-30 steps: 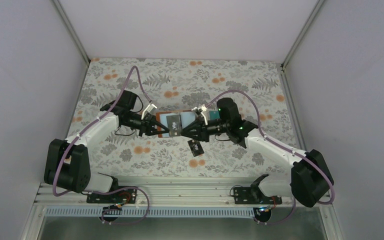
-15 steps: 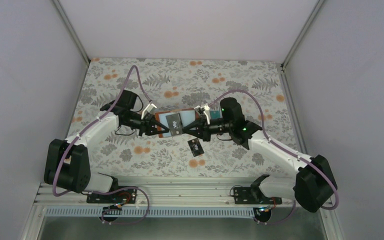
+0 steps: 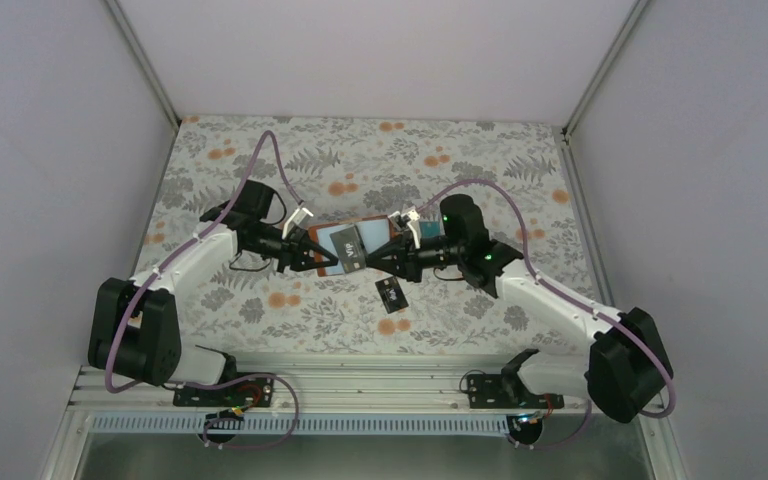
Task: Take the credit cards out of the card holder
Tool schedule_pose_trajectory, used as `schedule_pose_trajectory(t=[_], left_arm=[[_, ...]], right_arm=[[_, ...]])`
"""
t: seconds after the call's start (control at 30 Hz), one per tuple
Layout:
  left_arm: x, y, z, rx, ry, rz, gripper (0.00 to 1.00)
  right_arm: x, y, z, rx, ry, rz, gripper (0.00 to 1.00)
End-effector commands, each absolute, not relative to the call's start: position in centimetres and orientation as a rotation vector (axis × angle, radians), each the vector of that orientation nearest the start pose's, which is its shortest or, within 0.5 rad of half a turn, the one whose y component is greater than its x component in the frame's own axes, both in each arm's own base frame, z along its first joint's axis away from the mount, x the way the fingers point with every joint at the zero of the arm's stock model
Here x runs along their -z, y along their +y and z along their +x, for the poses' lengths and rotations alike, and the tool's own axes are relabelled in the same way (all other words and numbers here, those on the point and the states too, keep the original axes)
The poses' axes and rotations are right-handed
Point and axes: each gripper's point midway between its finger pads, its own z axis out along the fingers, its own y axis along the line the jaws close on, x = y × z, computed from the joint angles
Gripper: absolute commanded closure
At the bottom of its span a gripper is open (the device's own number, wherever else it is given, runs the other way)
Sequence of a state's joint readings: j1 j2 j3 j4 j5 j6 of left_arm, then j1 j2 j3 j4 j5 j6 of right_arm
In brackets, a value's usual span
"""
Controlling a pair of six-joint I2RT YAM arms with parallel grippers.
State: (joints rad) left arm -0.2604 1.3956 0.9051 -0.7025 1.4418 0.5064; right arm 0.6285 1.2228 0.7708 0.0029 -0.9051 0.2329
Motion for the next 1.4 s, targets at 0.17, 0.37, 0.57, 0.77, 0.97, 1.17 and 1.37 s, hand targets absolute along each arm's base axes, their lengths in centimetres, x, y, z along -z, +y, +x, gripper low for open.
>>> schedule_pose_trajectory(t=[0.17, 0.37, 0.57, 0.77, 0.97, 1.17, 1.37], left_arm=[[-23.9, -23.1, 20.0, 1.724, 1.647, 1.132, 0.98], [-23.9, -23.1, 19.9, 1.72, 1.647, 1.134, 0.98], [-24.0, -23.1, 20.0, 1.724, 1.641, 1.134, 0.98], [-24.0, -23.1, 20.0, 1.721, 1.64, 1.136, 0.98], [-23.9, -23.0, 20.1, 1.716, 1.647, 1.134, 0.98], [-23.9, -23.1, 20.2, 1.714, 1.648, 1.134, 0.98], [-23.5, -23.1, 20.3, 1.706, 1.664, 1.132, 0.97]], right_arm=[[-24.1, 31.6, 19.9, -1.48, 1.813, -1.038, 0.86], [-24.0, 31.6, 20.1, -1.478, 1.818, -1.03, 0.96], [-23.3, 30.1, 21.4, -1.388, 1.883, -0.932, 0.96], [-23.4, 28.8, 21.7, -1.383, 1.893, -0.875, 0.96], [-23.7, 28.0, 21.7, -1.34, 1.898, -0.861, 0.96], [-24.5, 27.5, 22.1, -1.354, 1.88, -0.835, 0.96], [-24.5, 29.9, 21.0, -1.441, 1.834, -0.919, 0.96]])
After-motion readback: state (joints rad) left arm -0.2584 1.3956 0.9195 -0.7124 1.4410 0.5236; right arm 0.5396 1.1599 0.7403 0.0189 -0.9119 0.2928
